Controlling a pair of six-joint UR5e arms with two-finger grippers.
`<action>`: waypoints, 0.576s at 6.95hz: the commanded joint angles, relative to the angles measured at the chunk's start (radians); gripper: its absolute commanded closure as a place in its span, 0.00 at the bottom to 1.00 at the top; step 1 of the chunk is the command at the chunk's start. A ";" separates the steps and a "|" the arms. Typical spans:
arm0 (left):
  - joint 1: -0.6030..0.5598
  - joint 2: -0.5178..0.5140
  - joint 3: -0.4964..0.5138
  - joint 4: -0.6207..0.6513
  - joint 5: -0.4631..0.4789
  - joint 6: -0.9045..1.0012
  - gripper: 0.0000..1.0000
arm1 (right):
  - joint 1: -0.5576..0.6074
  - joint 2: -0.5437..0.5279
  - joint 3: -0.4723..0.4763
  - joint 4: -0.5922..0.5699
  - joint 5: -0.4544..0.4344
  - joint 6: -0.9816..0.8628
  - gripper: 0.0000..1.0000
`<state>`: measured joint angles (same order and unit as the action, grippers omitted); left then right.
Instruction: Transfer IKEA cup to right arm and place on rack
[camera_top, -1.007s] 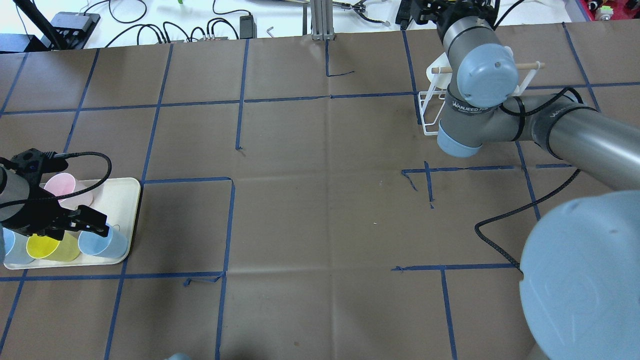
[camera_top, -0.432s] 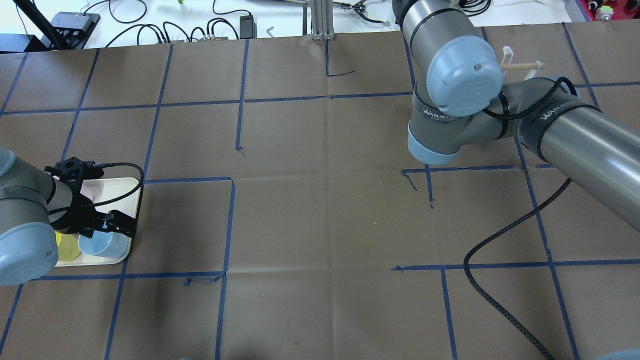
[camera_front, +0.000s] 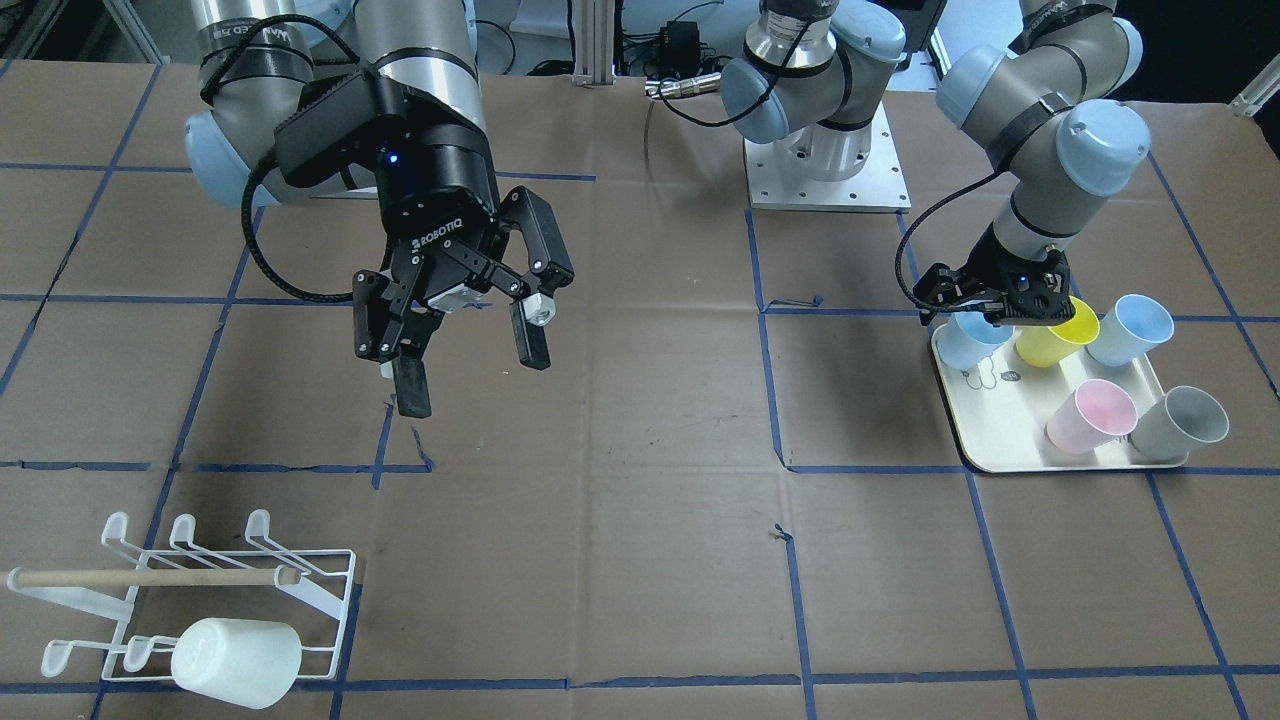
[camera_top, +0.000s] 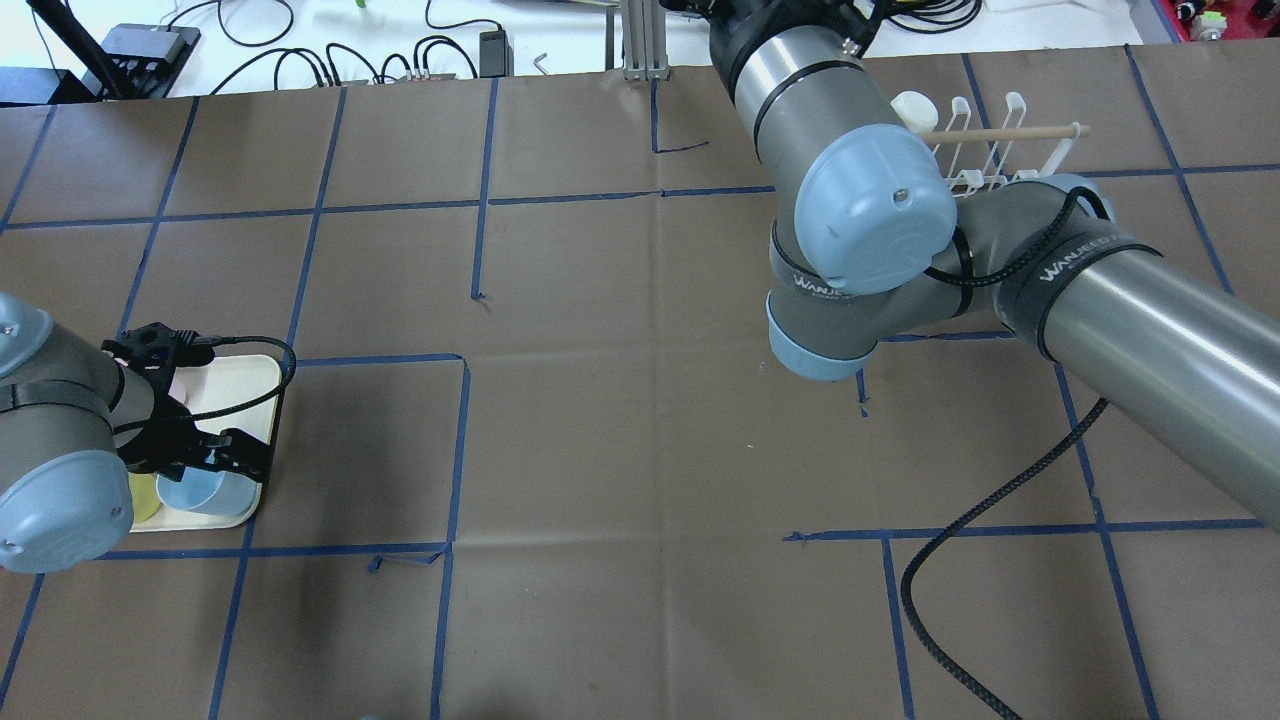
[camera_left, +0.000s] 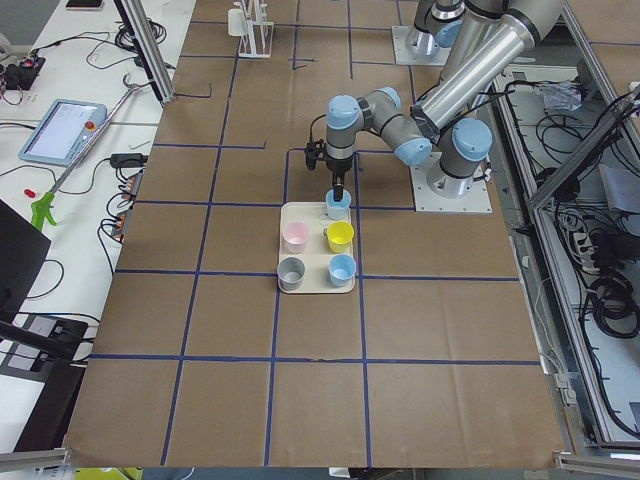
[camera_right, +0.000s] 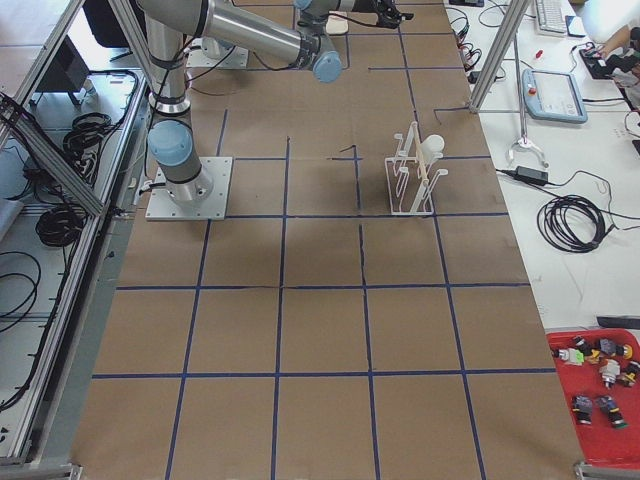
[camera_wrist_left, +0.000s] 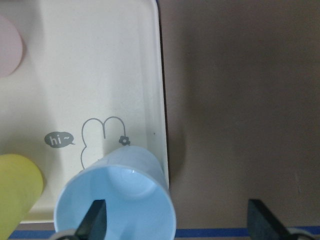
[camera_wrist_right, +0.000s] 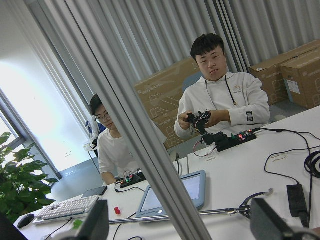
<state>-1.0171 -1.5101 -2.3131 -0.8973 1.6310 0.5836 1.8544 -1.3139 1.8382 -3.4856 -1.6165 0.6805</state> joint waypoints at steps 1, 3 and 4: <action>0.000 -0.002 -0.006 -0.002 0.018 -0.008 0.06 | 0.017 -0.034 0.071 0.000 0.003 0.294 0.00; 0.000 -0.010 -0.003 -0.003 0.018 -0.013 0.52 | 0.017 -0.047 0.119 -0.009 0.004 0.606 0.00; 0.002 -0.009 -0.003 -0.005 0.018 -0.013 0.77 | 0.017 -0.041 0.115 -0.013 0.003 0.745 0.00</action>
<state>-1.0166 -1.5189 -2.3170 -0.9006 1.6489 0.5713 1.8711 -1.3572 1.9480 -3.4932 -1.6128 1.2541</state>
